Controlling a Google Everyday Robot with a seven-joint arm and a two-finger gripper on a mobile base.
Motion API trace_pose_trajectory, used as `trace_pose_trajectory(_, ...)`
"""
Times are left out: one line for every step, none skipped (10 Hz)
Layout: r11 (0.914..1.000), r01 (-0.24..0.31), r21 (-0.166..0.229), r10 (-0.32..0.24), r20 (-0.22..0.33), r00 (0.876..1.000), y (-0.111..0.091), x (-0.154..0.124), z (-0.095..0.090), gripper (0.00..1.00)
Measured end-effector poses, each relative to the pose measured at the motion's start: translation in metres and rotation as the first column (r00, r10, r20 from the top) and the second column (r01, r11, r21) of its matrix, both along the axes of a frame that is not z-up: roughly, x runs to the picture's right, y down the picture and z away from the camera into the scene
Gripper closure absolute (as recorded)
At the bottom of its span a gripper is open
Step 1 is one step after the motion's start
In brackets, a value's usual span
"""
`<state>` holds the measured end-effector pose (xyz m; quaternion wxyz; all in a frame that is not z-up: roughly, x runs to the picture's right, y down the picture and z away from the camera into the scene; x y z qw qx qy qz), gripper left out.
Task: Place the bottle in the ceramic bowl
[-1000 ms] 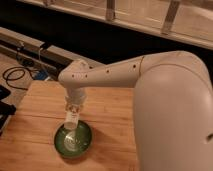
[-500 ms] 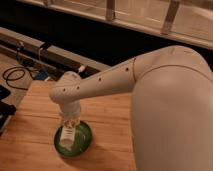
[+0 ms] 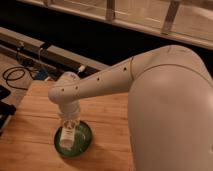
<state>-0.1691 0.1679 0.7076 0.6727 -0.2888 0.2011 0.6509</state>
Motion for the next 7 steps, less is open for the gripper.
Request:
trace_pose_trajectory(1.0,-0.001,0.0,0.001,-0.001,1.0,-0.0003,0.0007,0.0003,0.95)
trace_pose_trajectory(1.0,0.0,-0.001,0.0,0.0,1.0,0.0004,-0.0001,0.0005,0.95)
trace_pose_trajectory(1.0,0.001,-0.001,-0.001,0.0,1.0,0.0006,-0.0006,0.0005,0.95)
trace_pose_trajectory(1.0,0.001,-0.001,-0.001,0.001,1.0,0.0006,-0.0008,0.0004,0.95)
trace_pose_trajectory(1.0,0.0,-0.001,0.0,0.0,1.0,0.0003,-0.0003,0.0005,0.95)
trace_pose_trajectory(1.0,-0.001,-0.001,0.001,0.0,1.0,0.0002,-0.0001,0.0007,0.97)
trace_pose_trajectory(1.0,0.0,-0.001,0.0,0.0,1.0,0.0002,-0.0001,0.0007,1.0)
